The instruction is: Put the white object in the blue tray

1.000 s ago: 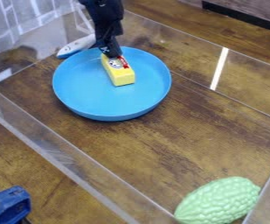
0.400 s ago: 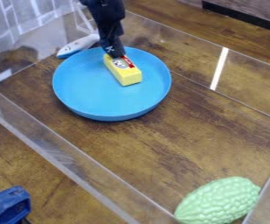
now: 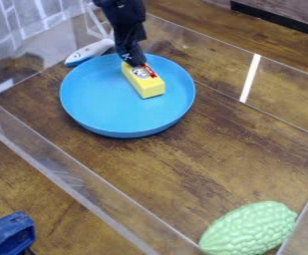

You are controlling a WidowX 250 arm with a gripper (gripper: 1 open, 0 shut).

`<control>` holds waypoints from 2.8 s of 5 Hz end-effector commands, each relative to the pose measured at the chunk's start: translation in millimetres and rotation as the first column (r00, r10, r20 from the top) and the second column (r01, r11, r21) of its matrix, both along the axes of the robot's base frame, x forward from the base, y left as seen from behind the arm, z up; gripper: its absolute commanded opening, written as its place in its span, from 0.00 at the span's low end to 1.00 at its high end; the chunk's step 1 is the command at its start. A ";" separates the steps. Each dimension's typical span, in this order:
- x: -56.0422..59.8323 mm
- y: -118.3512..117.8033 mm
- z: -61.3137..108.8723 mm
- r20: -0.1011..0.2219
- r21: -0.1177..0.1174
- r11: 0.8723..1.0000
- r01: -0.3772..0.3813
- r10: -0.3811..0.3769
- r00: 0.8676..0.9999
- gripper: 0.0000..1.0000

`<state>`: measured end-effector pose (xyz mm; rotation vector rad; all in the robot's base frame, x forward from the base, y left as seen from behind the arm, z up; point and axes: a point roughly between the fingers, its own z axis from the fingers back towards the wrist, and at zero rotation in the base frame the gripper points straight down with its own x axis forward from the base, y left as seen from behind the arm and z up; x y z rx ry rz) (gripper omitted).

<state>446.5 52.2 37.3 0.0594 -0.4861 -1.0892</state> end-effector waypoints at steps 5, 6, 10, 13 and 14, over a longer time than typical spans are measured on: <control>-39.4 -55.0 -68.1 -0.139 -0.031 0.997 0.067 -0.071 0.988 1.00; -42.4 -54.3 -67.7 -0.137 -0.033 0.999 0.032 -0.037 0.990 1.00; -47.4 -61.0 -81.7 -0.138 -0.055 0.989 -0.135 0.127 0.982 1.00; -59.2 -45.2 -84.4 -0.180 -0.110 0.959 -0.260 0.238 0.954 0.00; -61.7 -55.9 -78.0 -0.204 -0.128 0.940 -0.317 0.287 0.936 1.00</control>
